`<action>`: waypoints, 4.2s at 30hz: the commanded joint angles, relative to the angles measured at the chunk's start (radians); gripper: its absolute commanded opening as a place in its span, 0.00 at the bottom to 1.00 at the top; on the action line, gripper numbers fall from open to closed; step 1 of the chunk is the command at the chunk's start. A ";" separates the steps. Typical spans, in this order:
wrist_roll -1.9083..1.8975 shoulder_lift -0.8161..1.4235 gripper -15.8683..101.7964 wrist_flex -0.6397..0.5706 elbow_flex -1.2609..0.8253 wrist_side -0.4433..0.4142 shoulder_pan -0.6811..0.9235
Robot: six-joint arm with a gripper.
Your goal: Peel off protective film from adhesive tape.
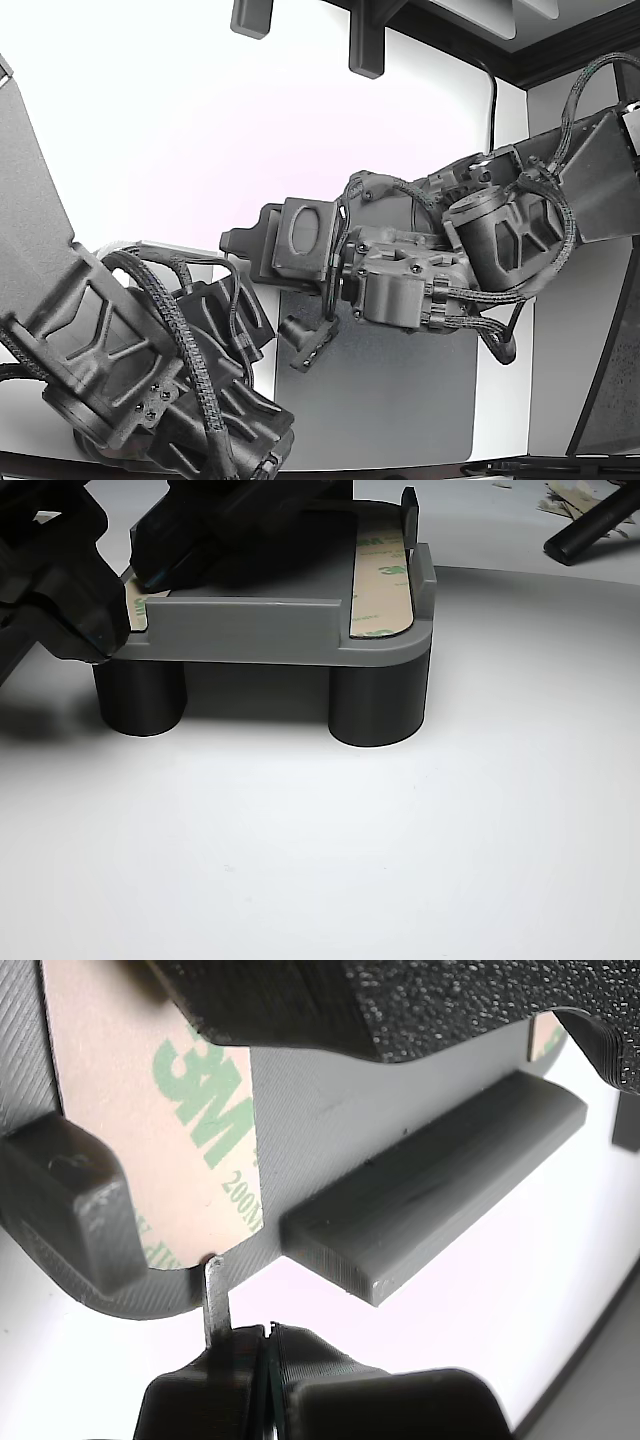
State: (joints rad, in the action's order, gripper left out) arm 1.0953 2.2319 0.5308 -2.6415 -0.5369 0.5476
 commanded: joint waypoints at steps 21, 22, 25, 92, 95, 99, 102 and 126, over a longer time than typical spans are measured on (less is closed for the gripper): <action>-0.003 -0.002 0.04 0.005 0.041 -0.018 -0.003; -0.005 -0.002 0.04 0.005 0.041 -0.017 -0.003; -0.008 -0.002 0.04 0.003 0.041 -0.017 -0.003; -0.061 -0.003 0.04 0.041 0.066 -0.023 0.034; -0.064 -0.003 0.04 0.044 0.067 -0.023 0.035; -0.064 -0.005 0.04 0.044 0.069 -0.023 0.035; -0.052 -0.012 0.04 0.029 0.067 -0.032 0.035; -0.058 -0.017 0.04 0.015 0.063 -0.040 0.035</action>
State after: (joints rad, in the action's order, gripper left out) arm 1.0385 2.1997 0.5476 -2.6062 -0.5752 0.5890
